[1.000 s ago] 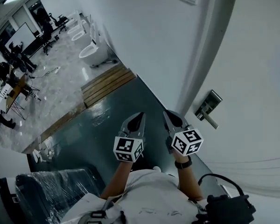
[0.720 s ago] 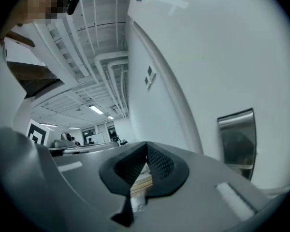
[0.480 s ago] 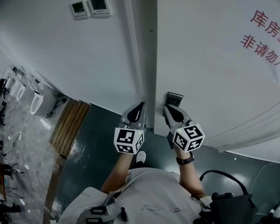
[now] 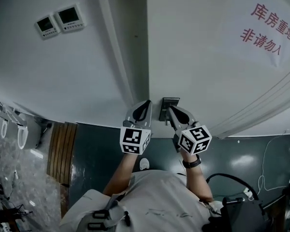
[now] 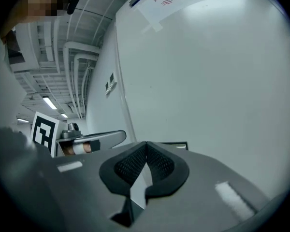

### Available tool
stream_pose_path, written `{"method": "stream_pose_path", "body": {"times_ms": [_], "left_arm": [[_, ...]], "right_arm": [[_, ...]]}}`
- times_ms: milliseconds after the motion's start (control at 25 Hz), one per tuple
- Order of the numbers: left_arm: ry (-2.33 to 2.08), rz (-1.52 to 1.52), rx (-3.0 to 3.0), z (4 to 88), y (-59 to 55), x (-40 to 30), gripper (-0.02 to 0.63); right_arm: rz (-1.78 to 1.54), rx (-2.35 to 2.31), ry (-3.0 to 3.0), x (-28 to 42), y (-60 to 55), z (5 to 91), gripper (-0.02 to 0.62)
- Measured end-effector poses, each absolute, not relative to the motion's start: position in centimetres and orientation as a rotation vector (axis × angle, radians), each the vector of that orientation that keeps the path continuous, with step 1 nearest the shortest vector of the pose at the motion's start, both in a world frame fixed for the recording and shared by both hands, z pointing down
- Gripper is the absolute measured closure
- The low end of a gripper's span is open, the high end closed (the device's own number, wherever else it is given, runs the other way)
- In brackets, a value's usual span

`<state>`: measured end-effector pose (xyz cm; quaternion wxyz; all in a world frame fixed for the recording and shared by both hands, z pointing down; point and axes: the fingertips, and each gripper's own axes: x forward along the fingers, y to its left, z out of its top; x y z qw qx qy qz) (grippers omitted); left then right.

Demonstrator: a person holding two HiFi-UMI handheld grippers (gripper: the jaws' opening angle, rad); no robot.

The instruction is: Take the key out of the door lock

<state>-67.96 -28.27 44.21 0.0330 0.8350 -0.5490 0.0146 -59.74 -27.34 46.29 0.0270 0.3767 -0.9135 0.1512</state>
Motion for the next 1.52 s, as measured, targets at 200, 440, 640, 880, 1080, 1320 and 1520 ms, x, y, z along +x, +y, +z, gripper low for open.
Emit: {"method": "stream_pose_path", "body": {"times_ms": [200, 440, 640, 880, 1080, 1320, 1520], "left_arm": [[-1.722, 0.016, 2.622, 43.6, -29.5, -68.2, 0.464], [-1.727, 0.009, 2.603, 44.3, -31.0, -68.6, 0.437], [-1.666, -0.01, 2.627, 44.9, -31.9, -68.0, 0.445], [-1.653, -0.072, 2.636, 44.9, -31.7, -67.6, 0.494], [-1.65, -0.074, 2.637, 45.0, -31.9, -67.5, 0.497], [-1.651, -0.095, 2.618, 44.9, -32.0, -67.6, 0.499], [-1.663, -0.102, 2.609, 44.9, -31.8, -67.6, 0.499]], "right_arm": [[0.515, 1.263, -2.742, -58.2, -27.1, 47.7, 0.597], [0.594, 1.34, -2.657, -55.8, -26.3, 50.0, 0.597], [0.731, 1.343, -2.597, -55.2, -25.4, 53.6, 0.597], [0.883, 1.31, -2.538, -55.4, -24.3, 58.1, 0.597], [1.069, 1.333, -2.49, -55.5, -23.7, 62.1, 0.55], [1.174, 1.351, -2.454, -56.0, -24.5, 65.8, 0.462], [1.123, 1.379, -2.448, -56.4, -25.9, 67.4, 0.456]]}}
